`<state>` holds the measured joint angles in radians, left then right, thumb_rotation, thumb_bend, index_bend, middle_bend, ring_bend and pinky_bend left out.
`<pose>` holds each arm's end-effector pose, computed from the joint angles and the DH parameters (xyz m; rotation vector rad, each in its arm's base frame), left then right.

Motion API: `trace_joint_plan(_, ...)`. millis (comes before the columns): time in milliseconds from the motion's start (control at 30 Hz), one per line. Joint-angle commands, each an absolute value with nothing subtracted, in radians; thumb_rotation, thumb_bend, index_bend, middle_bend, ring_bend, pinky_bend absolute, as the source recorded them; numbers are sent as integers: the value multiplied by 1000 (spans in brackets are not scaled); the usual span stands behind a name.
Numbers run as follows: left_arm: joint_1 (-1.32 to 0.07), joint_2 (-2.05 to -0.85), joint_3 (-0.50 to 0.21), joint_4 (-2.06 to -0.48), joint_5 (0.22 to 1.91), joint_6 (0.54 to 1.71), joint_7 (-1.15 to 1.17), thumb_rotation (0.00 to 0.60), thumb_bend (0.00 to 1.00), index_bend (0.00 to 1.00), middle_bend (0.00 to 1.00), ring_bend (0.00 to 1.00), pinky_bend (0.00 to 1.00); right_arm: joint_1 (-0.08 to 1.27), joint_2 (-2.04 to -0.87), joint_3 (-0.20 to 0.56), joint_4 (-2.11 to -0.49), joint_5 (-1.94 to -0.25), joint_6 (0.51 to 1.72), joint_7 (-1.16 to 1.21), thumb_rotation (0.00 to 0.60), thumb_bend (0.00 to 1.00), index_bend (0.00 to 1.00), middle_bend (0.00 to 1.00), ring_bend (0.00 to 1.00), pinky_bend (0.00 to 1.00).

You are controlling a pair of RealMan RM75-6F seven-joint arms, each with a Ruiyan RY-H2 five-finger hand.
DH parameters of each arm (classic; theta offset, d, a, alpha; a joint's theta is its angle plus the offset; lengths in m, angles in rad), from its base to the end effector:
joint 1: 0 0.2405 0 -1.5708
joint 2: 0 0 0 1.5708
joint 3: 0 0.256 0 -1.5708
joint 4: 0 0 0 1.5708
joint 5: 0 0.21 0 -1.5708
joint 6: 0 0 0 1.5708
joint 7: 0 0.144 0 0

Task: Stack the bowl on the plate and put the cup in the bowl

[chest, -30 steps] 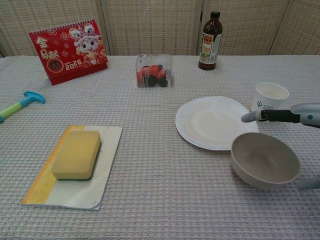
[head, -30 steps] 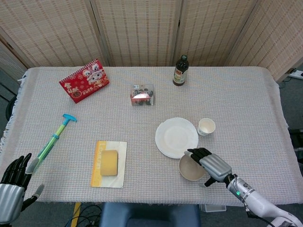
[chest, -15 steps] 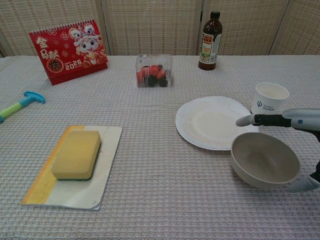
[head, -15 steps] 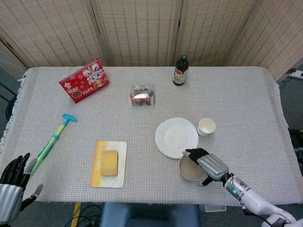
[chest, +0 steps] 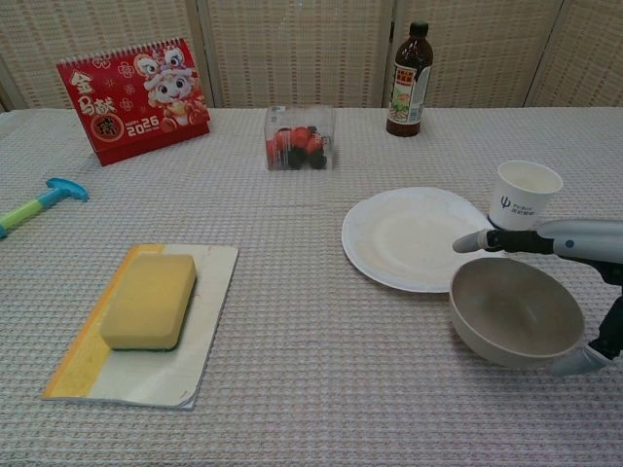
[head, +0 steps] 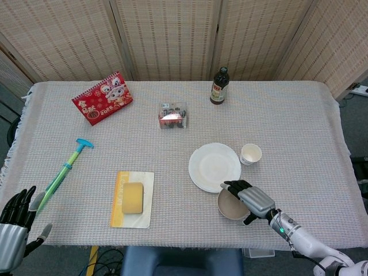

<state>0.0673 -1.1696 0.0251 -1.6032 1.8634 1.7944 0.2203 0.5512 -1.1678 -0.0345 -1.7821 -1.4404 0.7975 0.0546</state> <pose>-0.2715 0.1120 0.1567 -1.4710 -0.5624 -1.0212 -0.2154 -0.2399 0.0355 2.0824 -1.3246 0.7497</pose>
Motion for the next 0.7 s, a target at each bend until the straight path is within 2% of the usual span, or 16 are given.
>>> trace_joint_plan(33, 68, -1169, 25, -1603, 1865, 1796, 219, 600, 314, 0, 0, 0, 156, 555, -1176, -39, -1773, -1440, 790, 56, 600, 86, 0, 0, 0, 0)
trace_joint_plan(233, 70, -1167, 26, -1603, 1868, 1801, 216, 600, 314, 0, 0, 0, 156, 552, -1194, -40, -1757, -1438, 804, 50, 600, 132, 0, 0, 0, 1)
trace_joint_plan(300, 70, -1168, 26, -1602, 1869, 1802, 216, 600, 314, 0, 0, 0, 156, 545, -1205, -37, -1750, -1446, 828, 47, 600, 171, 0, 0, 31, 65)
trace_joint_plan(400, 70, -1168, 26, -1601, 1870, 1801, 217, 600, 314, 0, 0, 0, 157, 533, -1217, -34, -1744, -1460, 864, 46, 600, 236, 0, 23, 128, 237)
trace_joint_plan(467, 70, -1168, 27, -1601, 1870, 1800, 217, 600, 314, 0, 0, 0, 156, 528, -1221, -34, -1740, -1468, 880, 45, 600, 266, 0, 42, 162, 295)
trace_joint_plan(567, 70, -1169, 27, -1602, 1869, 1799, 219, 600, 314, 0, 0, 0, 157, 526, -1222, -37, -1735, -1470, 886, 47, 600, 286, 0, 55, 189, 356)
trace_joint_plan(700, 70, -1168, 27, -1602, 1869, 1800, 219, 600, 314, 0, 0, 0, 156, 523, -1223, -37, -1732, -1471, 893, 61, 600, 286, 0, 55, 193, 366)
